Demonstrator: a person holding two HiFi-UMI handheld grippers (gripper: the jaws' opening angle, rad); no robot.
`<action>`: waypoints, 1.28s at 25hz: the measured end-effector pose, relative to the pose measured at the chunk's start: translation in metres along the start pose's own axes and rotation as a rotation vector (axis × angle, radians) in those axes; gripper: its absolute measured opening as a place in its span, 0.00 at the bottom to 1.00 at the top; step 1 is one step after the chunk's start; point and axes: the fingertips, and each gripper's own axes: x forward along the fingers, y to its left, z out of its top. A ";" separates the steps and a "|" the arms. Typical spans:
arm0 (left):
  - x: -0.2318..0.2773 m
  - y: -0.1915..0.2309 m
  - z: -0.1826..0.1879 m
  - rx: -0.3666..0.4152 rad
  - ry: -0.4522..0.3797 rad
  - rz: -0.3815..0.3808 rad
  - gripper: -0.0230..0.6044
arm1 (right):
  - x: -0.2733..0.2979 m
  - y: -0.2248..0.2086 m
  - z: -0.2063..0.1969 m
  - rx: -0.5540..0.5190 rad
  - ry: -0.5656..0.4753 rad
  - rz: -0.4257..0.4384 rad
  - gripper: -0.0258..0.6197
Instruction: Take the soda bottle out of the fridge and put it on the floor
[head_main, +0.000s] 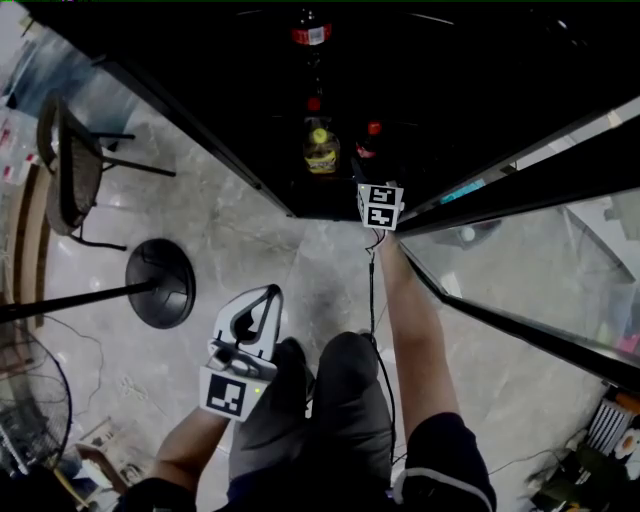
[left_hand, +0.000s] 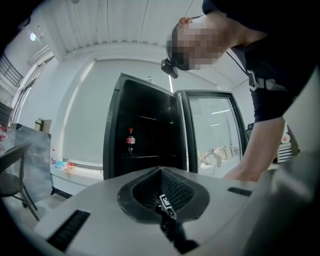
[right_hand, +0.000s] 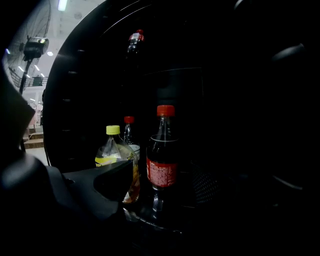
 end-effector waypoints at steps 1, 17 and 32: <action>0.004 -0.002 -0.004 -0.003 -0.002 -0.008 0.08 | 0.002 0.000 -0.003 0.001 0.000 0.001 0.62; 0.048 -0.026 -0.069 -0.045 0.016 -0.112 0.08 | 0.045 0.003 -0.027 -0.008 -0.036 0.024 0.62; 0.054 -0.032 -0.099 -0.039 0.051 -0.130 0.08 | 0.062 -0.004 -0.031 -0.027 -0.059 0.020 0.54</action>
